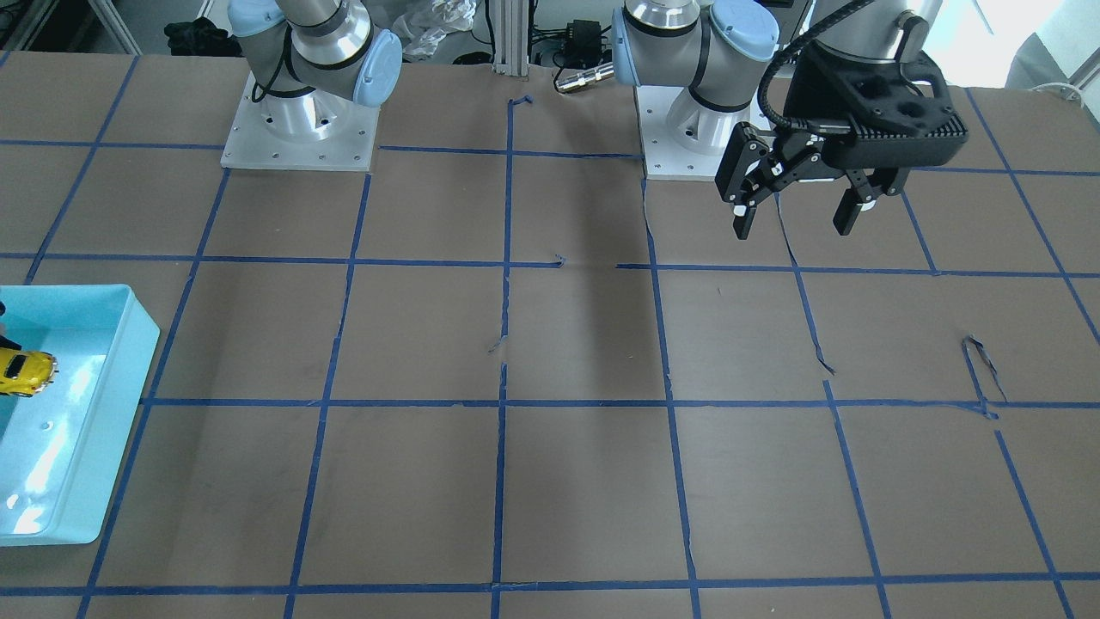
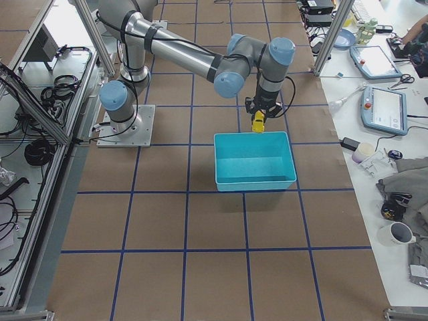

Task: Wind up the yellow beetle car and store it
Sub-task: 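Lift the car with the right gripper and carry it over the blue bin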

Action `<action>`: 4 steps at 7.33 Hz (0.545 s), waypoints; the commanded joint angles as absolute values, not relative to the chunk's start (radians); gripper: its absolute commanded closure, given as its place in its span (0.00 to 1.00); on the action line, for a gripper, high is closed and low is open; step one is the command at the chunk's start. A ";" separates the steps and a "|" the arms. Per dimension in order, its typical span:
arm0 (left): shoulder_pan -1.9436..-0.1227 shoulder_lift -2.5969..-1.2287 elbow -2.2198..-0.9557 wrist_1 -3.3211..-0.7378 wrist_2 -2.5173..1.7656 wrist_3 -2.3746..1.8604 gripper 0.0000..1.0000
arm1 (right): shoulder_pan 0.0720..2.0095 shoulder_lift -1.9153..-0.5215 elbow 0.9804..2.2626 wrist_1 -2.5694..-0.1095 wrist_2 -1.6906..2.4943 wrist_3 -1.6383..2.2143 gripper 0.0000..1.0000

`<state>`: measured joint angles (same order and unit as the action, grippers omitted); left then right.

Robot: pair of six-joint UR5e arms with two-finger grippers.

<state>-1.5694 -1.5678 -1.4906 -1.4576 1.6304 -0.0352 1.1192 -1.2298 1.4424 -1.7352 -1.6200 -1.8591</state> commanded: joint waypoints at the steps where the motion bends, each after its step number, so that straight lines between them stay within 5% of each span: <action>1: -1.574 -1.588 -1.465 -1.480 1.629 -0.043 0.00 | 1.048 -1.130 1.443 -1.822 -1.621 -1.975 1.00; 4: -1.580 -1.580 -1.480 -1.474 1.629 -0.034 0.00 | 1.048 -1.042 1.492 -2.015 -1.632 -1.993 1.00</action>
